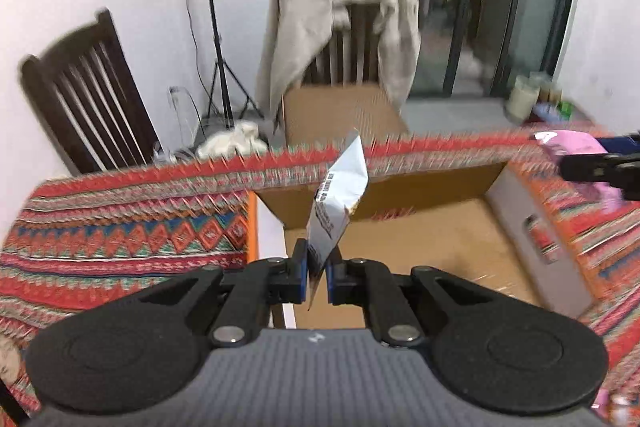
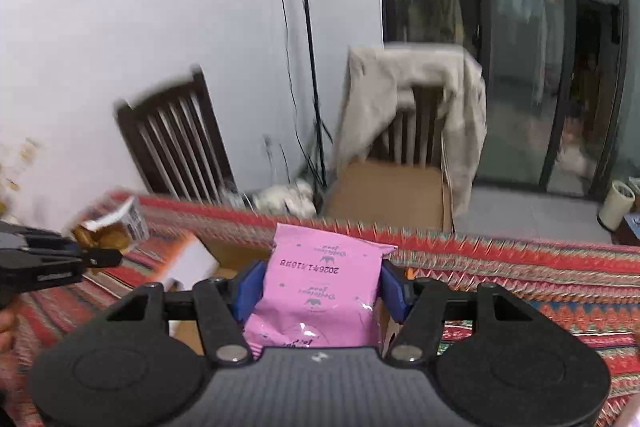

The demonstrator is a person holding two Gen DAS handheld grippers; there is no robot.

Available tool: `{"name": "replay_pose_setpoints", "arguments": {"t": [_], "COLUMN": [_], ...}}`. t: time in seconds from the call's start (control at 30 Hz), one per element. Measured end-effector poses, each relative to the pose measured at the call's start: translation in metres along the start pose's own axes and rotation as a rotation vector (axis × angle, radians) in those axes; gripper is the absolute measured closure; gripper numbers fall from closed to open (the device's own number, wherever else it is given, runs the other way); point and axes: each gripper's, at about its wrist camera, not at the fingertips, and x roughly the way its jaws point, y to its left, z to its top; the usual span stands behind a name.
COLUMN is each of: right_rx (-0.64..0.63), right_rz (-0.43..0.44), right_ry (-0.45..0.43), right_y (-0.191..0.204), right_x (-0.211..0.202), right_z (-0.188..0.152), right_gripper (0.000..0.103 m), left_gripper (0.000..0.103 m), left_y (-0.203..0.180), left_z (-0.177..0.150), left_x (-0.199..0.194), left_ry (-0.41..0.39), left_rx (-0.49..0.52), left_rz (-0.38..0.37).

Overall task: Organize snacks
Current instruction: 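Carry both packets into the cardboard box and open both grippers, then withdraw both tools from the box back toward the snack pile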

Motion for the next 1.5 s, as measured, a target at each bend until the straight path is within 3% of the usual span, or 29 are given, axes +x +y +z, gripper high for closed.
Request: {"name": "replay_pose_setpoints", "arguments": {"t": [0.17, 0.27, 0.37, 0.53, 0.63, 0.67, 0.73, 0.87, 1.07, 1.3, 1.5], "right_rx": [-0.071, -0.152, -0.204, -0.228, -0.195, -0.178, -0.158, -0.137, -0.055, -0.037, -0.009], "right_rz": [-0.142, -0.205, -0.248, -0.251, -0.244, -0.230, -0.208, -0.193, -0.124, -0.088, -0.038], "right_ry": [0.185, 0.240, 0.270, 0.259, 0.236, 0.220, 0.194, 0.112, 0.046, -0.038, -0.095], "right_y": [0.007, 0.012, 0.015, 0.019, 0.012, 0.012, 0.007, 0.004, -0.004, 0.002, 0.007], "right_x": [0.126, 0.163, 0.183, 0.190, 0.183, 0.173, 0.154, 0.087, -0.023, -0.155, -0.248], "right_z": [-0.022, -0.045, -0.054, -0.057, -0.049, -0.043, -0.032, -0.010, 0.003, -0.020, -0.081], "right_gripper": [0.042, 0.042, 0.042, 0.033, 0.033, 0.032, 0.031, 0.022, 0.020, 0.008, 0.004], "left_gripper": [0.094, 0.093, 0.088, 0.056, 0.054, 0.051, 0.034, 0.025, 0.013, 0.002, 0.000], "left_y": [0.001, 0.006, 0.003, 0.004, 0.008, 0.010, 0.012, 0.019, 0.015, -0.003, -0.028], "left_z": [-0.008, -0.014, -0.017, -0.010, -0.004, -0.002, 0.004, 0.015, 0.008, -0.050, -0.131], "left_x": [0.076, 0.098, 0.103, 0.098, 0.081, 0.071, 0.051, -0.007, -0.122, -0.249, -0.322], "left_ry": [0.090, 0.115, 0.100, 0.106, 0.107, 0.107, 0.105, 0.083, -0.009, -0.148, -0.236], "left_rx": [0.014, 0.013, 0.050, 0.019, -0.009, -0.016, -0.022, -0.060, -0.049, -0.067, -0.058], "left_rz": [0.033, 0.051, 0.054, 0.036, 0.026, 0.029, 0.046, 0.036, 0.016, -0.072, -0.090]}}
